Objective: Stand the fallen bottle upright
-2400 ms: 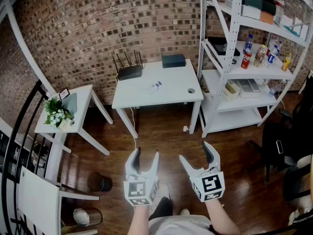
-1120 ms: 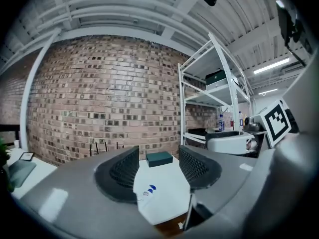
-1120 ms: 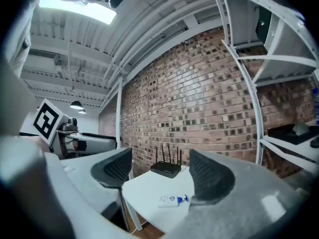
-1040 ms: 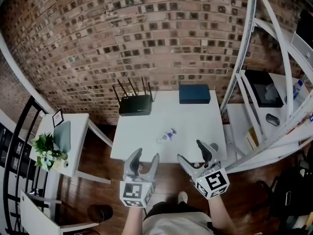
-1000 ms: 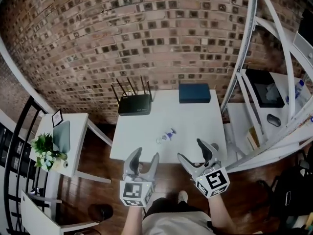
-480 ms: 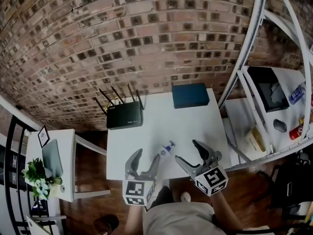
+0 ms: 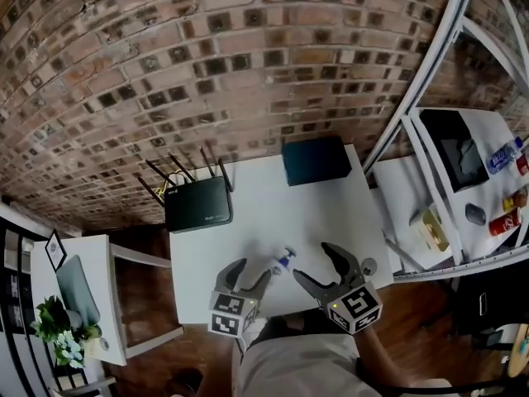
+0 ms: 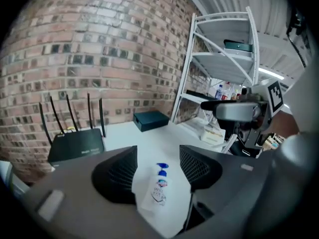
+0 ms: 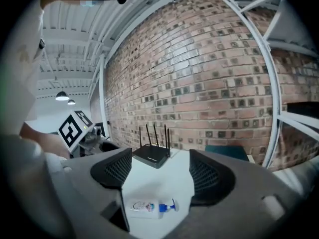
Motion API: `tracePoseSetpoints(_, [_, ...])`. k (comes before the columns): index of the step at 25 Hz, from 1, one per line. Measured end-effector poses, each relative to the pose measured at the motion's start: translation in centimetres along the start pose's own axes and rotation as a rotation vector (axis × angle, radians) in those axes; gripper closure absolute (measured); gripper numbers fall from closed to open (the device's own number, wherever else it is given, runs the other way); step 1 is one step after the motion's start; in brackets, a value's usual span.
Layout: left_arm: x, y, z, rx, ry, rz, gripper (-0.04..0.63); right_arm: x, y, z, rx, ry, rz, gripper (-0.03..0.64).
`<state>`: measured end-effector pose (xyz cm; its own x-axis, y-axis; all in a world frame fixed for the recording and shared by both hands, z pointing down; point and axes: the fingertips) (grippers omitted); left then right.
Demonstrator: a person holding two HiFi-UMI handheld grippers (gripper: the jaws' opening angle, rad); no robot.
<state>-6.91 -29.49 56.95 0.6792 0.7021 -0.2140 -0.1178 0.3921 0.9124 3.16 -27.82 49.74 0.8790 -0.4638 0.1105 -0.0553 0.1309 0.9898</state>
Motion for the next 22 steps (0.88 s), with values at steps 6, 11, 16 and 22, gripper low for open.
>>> tracePoseSetpoints(6, [0.4,5.3,4.4,-0.209,0.064,0.033,0.302,1.3,0.9,1.0,-0.029,-0.024,0.023,0.272])
tracePoseSetpoints(11, [1.3,9.8,7.9,-0.377,0.093,0.123,0.297,4.4,1.4,0.4,-0.049,0.023,0.067,0.272])
tracePoseSetpoints(16, [1.8,12.4,11.0,-0.468,0.140,0.201,0.298,7.8,0.5,-1.1,-0.035,0.090,0.078,0.272])
tracePoseSetpoints(22, [2.0,15.7,13.4,-0.594,0.170,0.270,0.324,10.3,1.2,-3.2,-0.058,0.136,0.086,0.272])
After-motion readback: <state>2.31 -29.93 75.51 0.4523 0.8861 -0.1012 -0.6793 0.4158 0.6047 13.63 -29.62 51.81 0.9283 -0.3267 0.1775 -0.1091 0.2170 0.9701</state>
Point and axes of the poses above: the fingertips, and each gripper's own axes: z forward along the fingers, x to its right, y out of its underside, and after that the axes turned 13 degrees about x, right-handed
